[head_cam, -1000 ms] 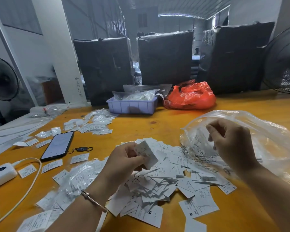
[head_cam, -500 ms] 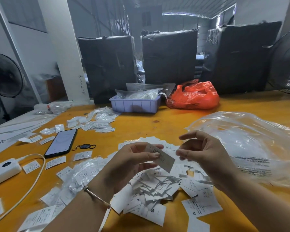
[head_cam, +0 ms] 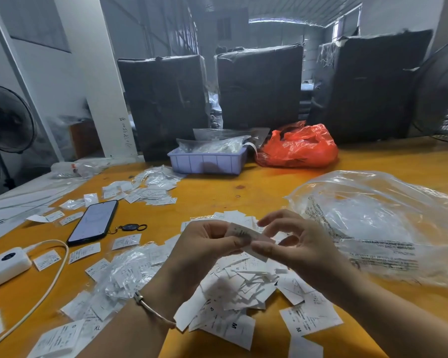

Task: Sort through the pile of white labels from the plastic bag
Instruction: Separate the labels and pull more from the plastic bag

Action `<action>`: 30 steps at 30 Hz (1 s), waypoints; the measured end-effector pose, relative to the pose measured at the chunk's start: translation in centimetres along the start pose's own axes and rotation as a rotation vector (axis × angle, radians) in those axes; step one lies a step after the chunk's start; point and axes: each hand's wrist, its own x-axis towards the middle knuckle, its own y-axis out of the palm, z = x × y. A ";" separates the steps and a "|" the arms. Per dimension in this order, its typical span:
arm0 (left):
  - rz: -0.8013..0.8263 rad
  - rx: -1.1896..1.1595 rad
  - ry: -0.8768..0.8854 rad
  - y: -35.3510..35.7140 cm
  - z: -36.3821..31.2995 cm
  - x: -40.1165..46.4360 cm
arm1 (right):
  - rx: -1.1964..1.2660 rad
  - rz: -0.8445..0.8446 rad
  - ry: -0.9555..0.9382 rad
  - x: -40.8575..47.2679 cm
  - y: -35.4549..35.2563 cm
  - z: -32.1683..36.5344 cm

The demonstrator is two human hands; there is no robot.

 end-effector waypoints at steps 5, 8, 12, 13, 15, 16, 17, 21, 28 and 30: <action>-0.037 -0.088 0.002 -0.2 -0.6 -0.2 | 0.126 -0.177 -0.015 0.3 -0.4 -0.6; -0.112 -0.104 0.009 -0.9 -0.6 -0.1 | 0.235 -0.354 -0.013 0.6 -1.3 -1.1; -0.075 -0.094 0.046 -0.8 -0.5 -0.1 | 0.165 -0.230 -0.033 0.6 -1.2 -1.7; -0.063 -0.090 0.054 -0.7 -0.5 -0.1 | 0.101 -0.168 -0.025 0.6 -1.0 -1.9; -0.036 -0.102 0.058 -0.6 -0.5 -0.2 | 0.059 -0.041 0.029 0.6 -0.7 -1.9; -0.016 -0.109 0.054 -0.6 -0.5 -0.2 | 0.087 0.018 0.059 0.6 -0.6 -1.8; 0.008 -0.110 0.049 -0.6 -0.6 -0.2 | 0.125 0.069 0.083 0.6 -0.5 -1.6; 0.083 -0.092 0.042 -0.4 -0.7 -0.3 | 0.176 0.198 0.073 0.6 -0.7 -1.2; 0.051 -0.084 0.022 -0.7 -0.7 -0.3 | 0.327 0.147 0.063 0.7 -1.2 -1.4; 0.041 -0.071 0.000 -0.7 -0.8 -0.3 | 0.335 0.118 0.058 0.6 -1.2 -1.3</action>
